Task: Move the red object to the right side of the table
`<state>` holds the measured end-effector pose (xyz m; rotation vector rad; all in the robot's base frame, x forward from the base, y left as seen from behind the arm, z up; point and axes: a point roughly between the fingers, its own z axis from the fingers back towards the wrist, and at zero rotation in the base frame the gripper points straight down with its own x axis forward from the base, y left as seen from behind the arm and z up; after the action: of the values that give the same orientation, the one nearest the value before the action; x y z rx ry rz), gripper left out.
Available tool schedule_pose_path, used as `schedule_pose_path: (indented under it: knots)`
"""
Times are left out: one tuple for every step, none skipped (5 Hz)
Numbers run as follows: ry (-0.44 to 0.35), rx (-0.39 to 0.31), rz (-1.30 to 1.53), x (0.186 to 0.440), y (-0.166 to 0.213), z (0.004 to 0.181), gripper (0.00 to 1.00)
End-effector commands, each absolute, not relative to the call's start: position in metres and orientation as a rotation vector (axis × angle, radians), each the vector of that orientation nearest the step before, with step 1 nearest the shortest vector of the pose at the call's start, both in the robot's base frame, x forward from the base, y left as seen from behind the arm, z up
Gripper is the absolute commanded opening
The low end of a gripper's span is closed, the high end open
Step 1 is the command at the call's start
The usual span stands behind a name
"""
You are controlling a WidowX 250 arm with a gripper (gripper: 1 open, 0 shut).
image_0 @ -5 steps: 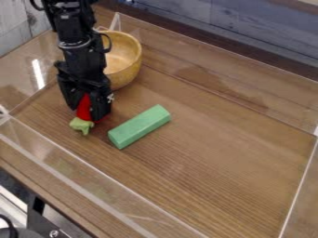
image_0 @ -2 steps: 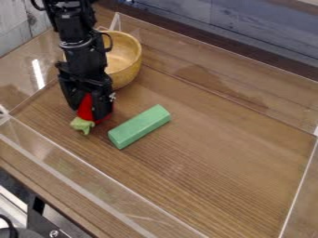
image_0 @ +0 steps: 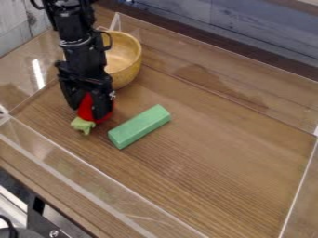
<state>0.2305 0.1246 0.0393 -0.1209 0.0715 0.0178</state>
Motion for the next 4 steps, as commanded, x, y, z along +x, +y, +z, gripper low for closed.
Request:
schedule_pose_path:
  knots:
    - [0.035,-0.105,0.033,0.2377,0.1319,0.0487,1.0]
    - [0.039,-0.109,0.039,0.2381,0.1324,0.0482,1.0]
    - [0.044,-0.108,0.043,0.2391,0.1327,0.0445,0.0]
    - [0.047,-0.109,0.049,0.2396,0.1321,0.0436,0.0]
